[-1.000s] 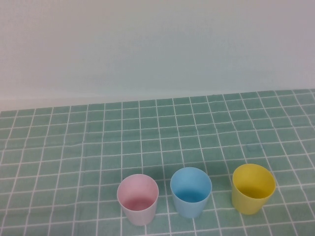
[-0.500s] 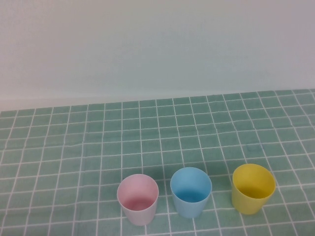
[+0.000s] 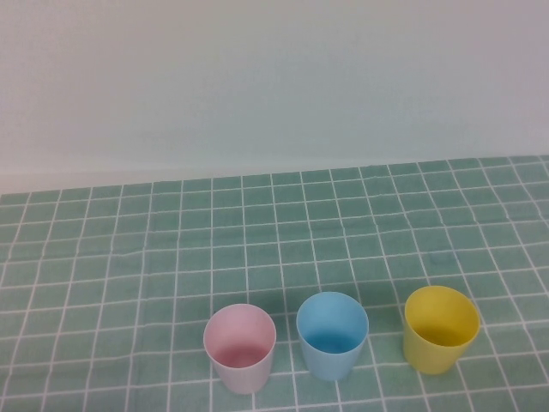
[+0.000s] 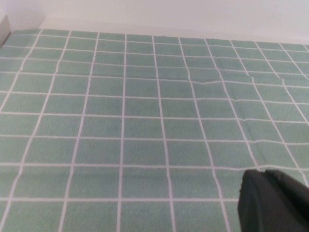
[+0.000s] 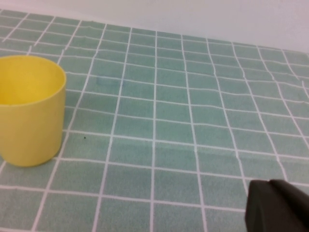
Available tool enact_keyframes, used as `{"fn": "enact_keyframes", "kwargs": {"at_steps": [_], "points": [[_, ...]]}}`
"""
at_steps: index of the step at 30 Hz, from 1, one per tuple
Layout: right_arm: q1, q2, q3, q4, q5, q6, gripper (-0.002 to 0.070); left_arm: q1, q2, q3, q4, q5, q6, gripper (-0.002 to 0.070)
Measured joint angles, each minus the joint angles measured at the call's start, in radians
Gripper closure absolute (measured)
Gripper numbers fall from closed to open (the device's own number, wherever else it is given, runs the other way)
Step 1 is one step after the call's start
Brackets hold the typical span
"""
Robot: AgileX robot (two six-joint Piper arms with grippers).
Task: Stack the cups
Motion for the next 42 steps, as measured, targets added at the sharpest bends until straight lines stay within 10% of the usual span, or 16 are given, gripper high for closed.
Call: {"fn": "enact_keyframes", "kwargs": {"at_steps": [42], "points": [[0.0,0.0,0.0,0.003,-0.003,0.006,0.0678,0.0,0.0,0.0,0.052,-0.054,0.007,0.0676]]}}
